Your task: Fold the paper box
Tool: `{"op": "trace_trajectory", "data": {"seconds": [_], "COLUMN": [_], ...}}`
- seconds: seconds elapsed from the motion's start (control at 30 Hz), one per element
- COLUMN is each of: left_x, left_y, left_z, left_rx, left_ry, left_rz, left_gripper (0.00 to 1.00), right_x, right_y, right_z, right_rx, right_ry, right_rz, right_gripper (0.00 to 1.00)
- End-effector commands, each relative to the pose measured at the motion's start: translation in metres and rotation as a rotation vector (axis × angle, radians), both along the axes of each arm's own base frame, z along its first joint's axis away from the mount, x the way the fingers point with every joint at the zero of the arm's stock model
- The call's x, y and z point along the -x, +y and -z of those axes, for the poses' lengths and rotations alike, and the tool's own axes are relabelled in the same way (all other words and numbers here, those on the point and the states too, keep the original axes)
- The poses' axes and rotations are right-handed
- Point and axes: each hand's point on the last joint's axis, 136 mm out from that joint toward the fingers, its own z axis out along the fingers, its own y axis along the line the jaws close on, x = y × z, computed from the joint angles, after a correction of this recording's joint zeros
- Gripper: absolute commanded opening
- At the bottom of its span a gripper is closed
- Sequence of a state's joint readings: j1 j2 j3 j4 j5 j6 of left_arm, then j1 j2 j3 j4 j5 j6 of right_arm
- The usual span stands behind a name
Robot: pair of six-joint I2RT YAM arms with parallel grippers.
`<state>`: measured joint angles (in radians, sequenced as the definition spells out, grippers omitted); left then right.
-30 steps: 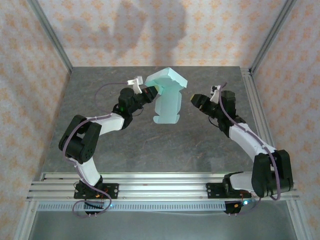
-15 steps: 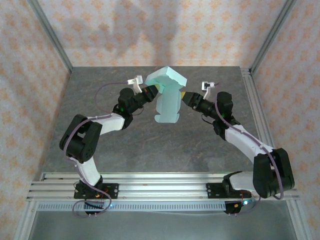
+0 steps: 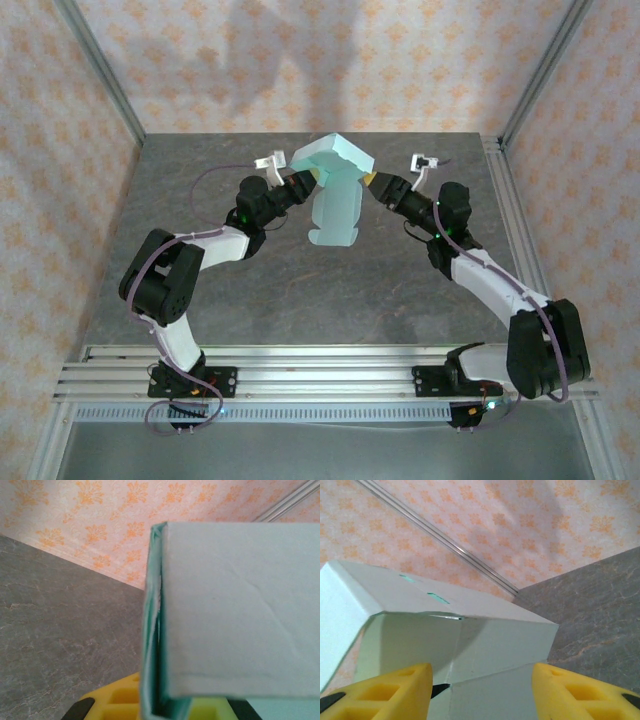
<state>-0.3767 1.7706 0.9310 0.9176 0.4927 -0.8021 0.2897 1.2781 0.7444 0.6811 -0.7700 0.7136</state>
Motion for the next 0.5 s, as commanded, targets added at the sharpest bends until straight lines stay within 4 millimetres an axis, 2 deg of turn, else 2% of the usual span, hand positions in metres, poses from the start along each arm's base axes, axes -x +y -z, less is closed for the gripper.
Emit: {"op": "trace_trajectory", "data": {"seconds": [0.0, 0.13, 0.17, 0.23, 0.37, 0.47], "left_x": [0.000, -0.001, -0.002, -0.002, -0.001, 0.002], "left_y": [0.001, 0.000, 0.000, 0.000, 0.000, 0.000], "left_z": [-0.025, -0.026, -0.019, -0.018, -0.017, -0.016], "left_rx": [0.007, 0.008, -0.002, -0.004, -0.010, -0.018], "left_ry": [-0.094, -0.097, -0.070, -0.068, -0.069, -0.071], "left_rz": [0.004, 0.006, 0.005, 0.004, 0.007, 0.012], "left_gripper": [0.00, 0.00, 0.00, 0.00, 0.00, 0.00], "right_x": [0.006, 0.007, 0.006, 0.002, -0.004, -0.011], "right_y": [0.003, 0.016, 0.018, 0.020, 0.022, 0.019], "right_z": [-0.024, -0.025, -0.025, -0.021, -0.016, -0.011], "right_rx": [-0.039, -0.038, -0.043, -0.049, -0.060, -0.066], "right_ry": [-0.073, -0.071, -0.068, -0.050, -0.022, 0.003], "right_rz": [-0.026, -0.075, -0.074, -0.075, -0.072, -0.034], "right_gripper": [0.55, 0.54, 0.54, 0.53, 0.49, 0.42]}}
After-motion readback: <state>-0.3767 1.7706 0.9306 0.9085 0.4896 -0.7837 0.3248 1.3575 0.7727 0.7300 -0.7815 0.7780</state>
